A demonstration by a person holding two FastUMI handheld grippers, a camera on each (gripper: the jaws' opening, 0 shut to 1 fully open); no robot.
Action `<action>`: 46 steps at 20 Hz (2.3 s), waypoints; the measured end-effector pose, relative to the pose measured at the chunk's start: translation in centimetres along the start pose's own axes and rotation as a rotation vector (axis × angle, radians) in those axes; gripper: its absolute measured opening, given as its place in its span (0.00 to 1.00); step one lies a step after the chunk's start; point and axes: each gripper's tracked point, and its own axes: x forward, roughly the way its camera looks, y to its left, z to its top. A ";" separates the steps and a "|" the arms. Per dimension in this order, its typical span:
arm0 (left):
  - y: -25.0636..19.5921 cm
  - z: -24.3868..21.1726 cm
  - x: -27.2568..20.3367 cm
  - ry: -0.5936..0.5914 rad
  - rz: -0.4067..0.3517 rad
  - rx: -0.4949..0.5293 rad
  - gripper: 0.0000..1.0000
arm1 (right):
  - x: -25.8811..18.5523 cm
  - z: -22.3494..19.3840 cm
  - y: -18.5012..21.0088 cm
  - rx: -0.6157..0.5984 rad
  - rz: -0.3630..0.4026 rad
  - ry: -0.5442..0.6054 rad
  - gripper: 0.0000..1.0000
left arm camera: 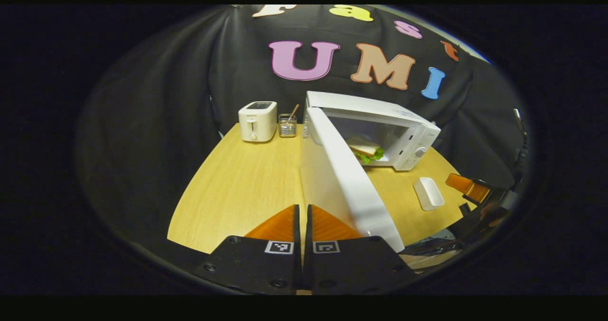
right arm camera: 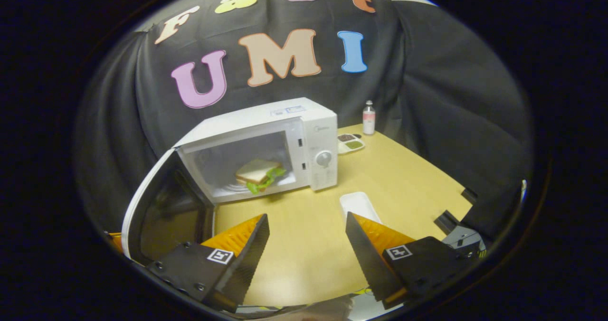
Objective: Open the microwave oven with the left hand, put the food in, and close the microwave oven.
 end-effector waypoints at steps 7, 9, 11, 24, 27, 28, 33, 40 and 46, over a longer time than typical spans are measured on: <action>-6.3 0.9 2.2 0.009 -0.054 0.054 0.01 | 1.0 2.6 -5.4 -0.003 -0.020 -0.021 0.92; -8.0 1.1 2.8 0.010 -0.059 0.046 0.01 | 1.7 3.5 -7.1 -0.001 -0.029 -0.030 1.00; -9.7 1.5 3.6 0.002 -0.062 0.049 0.01 | 2.5 4.5 -8.3 0.010 -0.027 -0.045 0.92; -19.3 5.4 9.8 -0.077 -0.069 0.083 0.01 | 6.9 7.9 -12.2 -0.053 0.088 -0.059 1.00; -20.5 6.5 11.4 -0.091 -0.059 0.092 0.01 | 7.6 8.3 -12.8 -0.069 0.102 -0.067 0.92; -20.9 6.9 12.0 -0.099 -0.059 0.089 0.00 | 7.7 8.5 -13.0 -0.069 0.105 -0.070 0.92; -22.4 8.7 14.9 -0.113 -0.058 0.109 0.01 | 8.4 9.2 -14.0 -0.060 0.099 -0.082 0.92; -25.4 10.6 18.1 -0.134 -0.081 0.158 0.01 | 8.8 9.5 -15.7 -0.003 0.085 -0.092 0.92; -26.1 11.4 20.4 -0.128 -0.079 0.144 0.00 | 9.3 9.7 -16.6 0.015 0.073 -0.092 0.92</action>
